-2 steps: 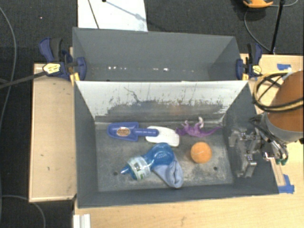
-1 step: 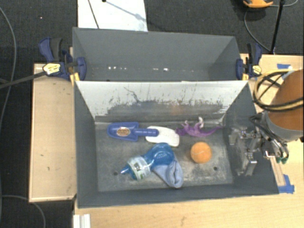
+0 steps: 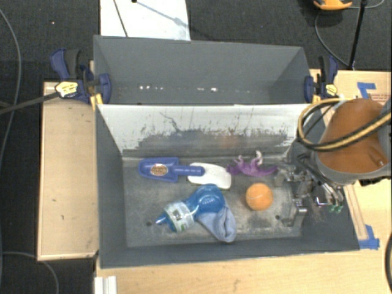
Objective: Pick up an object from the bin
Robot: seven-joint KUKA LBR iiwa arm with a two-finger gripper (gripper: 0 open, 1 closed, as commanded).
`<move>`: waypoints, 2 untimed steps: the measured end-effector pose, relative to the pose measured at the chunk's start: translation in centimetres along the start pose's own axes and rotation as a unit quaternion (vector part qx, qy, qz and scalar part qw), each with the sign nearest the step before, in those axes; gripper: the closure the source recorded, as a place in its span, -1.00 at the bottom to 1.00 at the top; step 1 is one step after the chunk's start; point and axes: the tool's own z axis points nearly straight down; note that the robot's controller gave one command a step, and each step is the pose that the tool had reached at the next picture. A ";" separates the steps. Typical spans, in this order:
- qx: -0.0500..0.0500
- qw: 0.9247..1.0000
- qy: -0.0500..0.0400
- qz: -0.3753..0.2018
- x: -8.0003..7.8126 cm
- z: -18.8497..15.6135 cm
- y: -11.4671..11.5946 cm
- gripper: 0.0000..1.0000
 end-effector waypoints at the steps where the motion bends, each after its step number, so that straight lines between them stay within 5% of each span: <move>1: 0.000 0.999 0.001 -0.047 -1.6 4.5 4.1 -1.00; 2: -0.001 0.997 0.002 -0.075 -1.9 5.6 5.9 -1.00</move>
Offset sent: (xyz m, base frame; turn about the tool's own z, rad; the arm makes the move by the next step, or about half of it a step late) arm 0.0227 0.0606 -0.0404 -0.1815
